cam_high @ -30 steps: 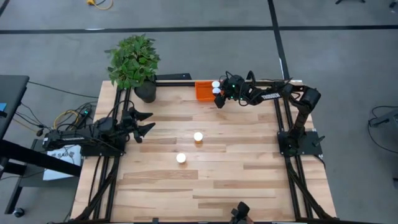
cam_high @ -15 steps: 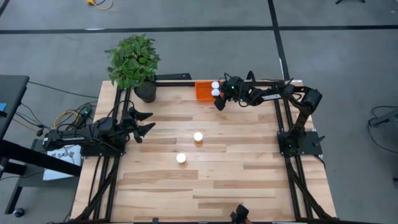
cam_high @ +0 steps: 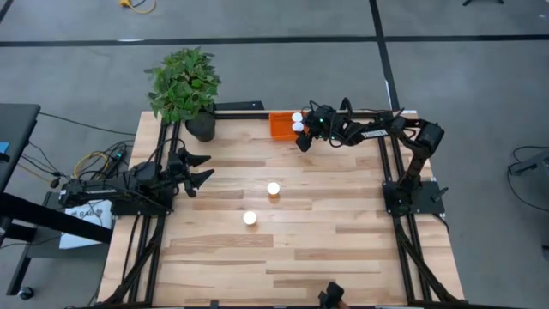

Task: Pick and place pill bottles into a basket
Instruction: Put the orange pill bottle into the orange bin

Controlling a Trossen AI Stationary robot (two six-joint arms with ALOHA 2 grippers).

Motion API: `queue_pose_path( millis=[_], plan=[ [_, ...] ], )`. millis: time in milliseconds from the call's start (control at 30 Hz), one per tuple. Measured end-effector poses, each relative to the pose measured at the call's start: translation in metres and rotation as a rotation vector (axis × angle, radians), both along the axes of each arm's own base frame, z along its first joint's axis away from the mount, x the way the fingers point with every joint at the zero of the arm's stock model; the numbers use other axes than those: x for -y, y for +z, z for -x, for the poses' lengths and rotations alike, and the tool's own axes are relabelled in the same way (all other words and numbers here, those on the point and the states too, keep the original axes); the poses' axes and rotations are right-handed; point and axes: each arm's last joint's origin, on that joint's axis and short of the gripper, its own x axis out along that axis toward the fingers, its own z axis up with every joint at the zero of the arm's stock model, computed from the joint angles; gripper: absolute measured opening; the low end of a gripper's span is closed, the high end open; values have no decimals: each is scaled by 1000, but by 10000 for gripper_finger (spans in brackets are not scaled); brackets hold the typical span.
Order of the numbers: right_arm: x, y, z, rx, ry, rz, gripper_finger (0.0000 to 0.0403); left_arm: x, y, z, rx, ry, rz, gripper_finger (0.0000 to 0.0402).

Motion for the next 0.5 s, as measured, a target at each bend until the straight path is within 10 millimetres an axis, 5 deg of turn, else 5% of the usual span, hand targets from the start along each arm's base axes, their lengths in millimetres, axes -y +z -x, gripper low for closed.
queue_pose_path(
  millis=[500],
  plan=[
    [-4,24,7,-3,19,45,232,0,0,0,0,0,0,293]
  ],
)
